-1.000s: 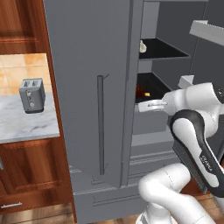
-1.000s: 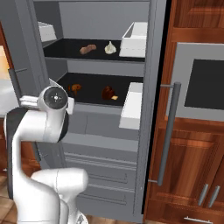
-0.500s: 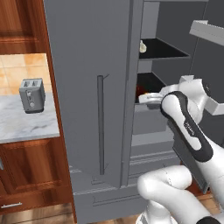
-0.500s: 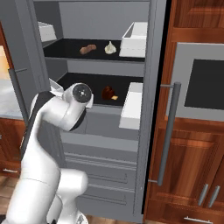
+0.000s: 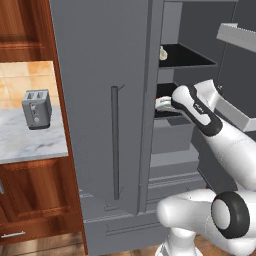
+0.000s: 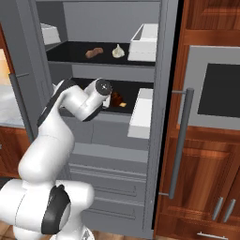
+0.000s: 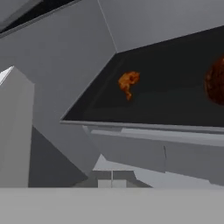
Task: Gather the potato and garlic from the fridge and place them on a tray on the dining counter. Then gather the steak and chicken drumstick from the fridge and place them on the other tray.
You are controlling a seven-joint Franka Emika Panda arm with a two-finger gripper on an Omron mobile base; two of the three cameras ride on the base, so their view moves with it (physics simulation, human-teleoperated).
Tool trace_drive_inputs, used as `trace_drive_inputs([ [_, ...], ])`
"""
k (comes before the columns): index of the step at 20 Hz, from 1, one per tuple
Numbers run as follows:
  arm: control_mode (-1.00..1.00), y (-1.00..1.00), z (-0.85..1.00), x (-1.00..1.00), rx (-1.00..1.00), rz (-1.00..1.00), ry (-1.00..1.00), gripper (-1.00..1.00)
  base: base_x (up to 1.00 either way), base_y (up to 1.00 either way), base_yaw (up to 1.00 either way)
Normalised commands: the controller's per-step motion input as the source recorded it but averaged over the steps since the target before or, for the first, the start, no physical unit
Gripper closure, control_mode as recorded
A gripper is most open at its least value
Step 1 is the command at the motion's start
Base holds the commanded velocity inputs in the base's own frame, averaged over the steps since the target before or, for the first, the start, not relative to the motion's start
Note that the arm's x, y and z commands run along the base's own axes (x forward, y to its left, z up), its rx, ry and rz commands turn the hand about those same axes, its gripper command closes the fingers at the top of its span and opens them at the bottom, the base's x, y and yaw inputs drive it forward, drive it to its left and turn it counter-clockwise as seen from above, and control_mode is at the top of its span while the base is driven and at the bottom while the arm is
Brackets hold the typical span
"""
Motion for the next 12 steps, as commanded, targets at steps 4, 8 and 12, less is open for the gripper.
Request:
trace_drive_inputs([
  [4, -1.0, 0.0, 0.0, 0.16, 0.01, 0.0, 0.04, 1.0, 0.0, 0.0, 0.0],
  [8, -1.0, 0.0, -0.11, 0.1, 0.02, 0.05, 0.0, 1.0, 0.0, 0.0, 0.0],
  [12, -1.0, 0.51, -0.4, 0.0, 0.03, 0.36, -0.1, 1.0, 0.0, 0.0, 0.0],
])
